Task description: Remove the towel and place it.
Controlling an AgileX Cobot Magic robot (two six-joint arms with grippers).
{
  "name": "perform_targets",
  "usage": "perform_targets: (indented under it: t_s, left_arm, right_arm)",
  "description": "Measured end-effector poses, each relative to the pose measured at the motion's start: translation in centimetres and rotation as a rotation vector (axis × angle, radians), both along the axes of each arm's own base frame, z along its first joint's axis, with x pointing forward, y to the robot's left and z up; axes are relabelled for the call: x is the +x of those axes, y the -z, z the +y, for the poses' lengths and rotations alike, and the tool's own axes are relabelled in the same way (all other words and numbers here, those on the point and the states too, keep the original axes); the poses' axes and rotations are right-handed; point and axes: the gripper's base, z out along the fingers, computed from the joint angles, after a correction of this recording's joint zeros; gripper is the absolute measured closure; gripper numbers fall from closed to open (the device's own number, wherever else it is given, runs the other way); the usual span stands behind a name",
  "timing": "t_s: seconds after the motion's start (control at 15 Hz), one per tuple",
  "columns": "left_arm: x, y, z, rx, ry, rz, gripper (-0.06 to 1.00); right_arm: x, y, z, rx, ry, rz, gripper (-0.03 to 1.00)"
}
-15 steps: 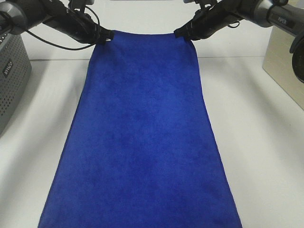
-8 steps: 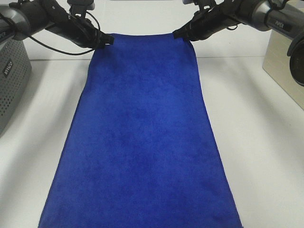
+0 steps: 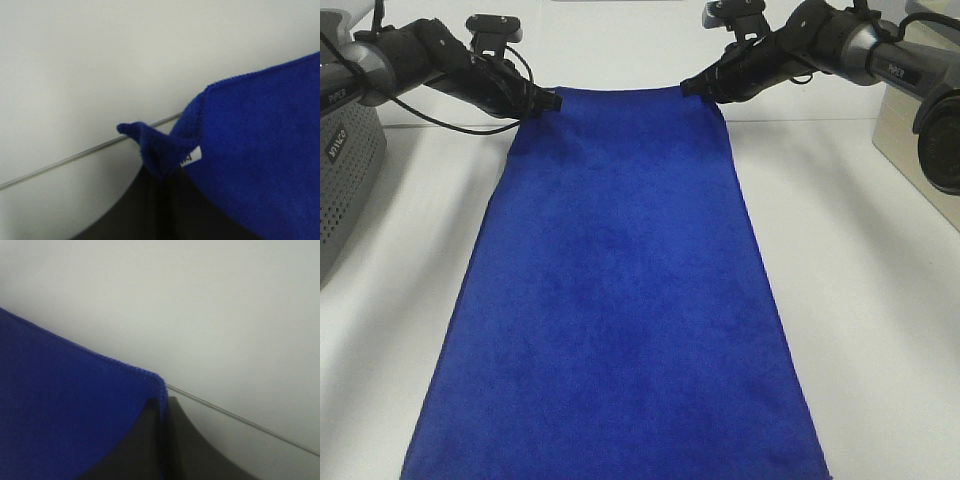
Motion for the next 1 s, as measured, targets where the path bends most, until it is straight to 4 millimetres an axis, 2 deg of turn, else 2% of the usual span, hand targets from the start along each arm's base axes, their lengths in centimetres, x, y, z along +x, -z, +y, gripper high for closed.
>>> perform_targets:
  t_s: [0.2, 0.33, 0.53, 0.6, 0.73, 0.87, 1.0]
  left_arm:
    - [0.1, 0.4, 0.0, 0.001, -0.005, -0.003, 0.93]
    - [0.4, 0.3, 0.2, 0.000, -0.025, -0.044, 0.78]
    - [0.6, 0.2, 0.3, 0.001, -0.041, -0.078, 0.49]
    - [0.6, 0.4, 0.3, 0.001, -0.043, -0.078, 0.40]
    - [0.6, 0.6, 0.4, 0.021, -0.037, -0.079, 0.31]
    - [0.5, 0.7, 0.4, 0.045, -0.026, -0.072, 0.30]
    - [0.2, 0.3, 0.4, 0.074, 0.002, -0.040, 0.29]
  right_arm:
    - [0.1, 0.0, 0.0, 0.002, 0.008, -0.012, 0.94]
    - [0.1, 0.8, 0.0, 0.003, 0.011, 0.000, 0.79]
    - [0.1, 1.6, 0.0, 0.016, 0.016, 0.015, 0.43]
    - [0.1, 1.6, 0.0, 0.019, 0.017, 0.015, 0.35]
    - [0.1, 1.7, 0.0, 0.013, 0.011, 0.022, 0.30]
    - [-0.4, 1.7, 0.0, -0.032, -0.031, 0.064, 0.29]
    - [-0.8, 0.7, 0.0, -0.065, -0.068, 0.095, 0.28]
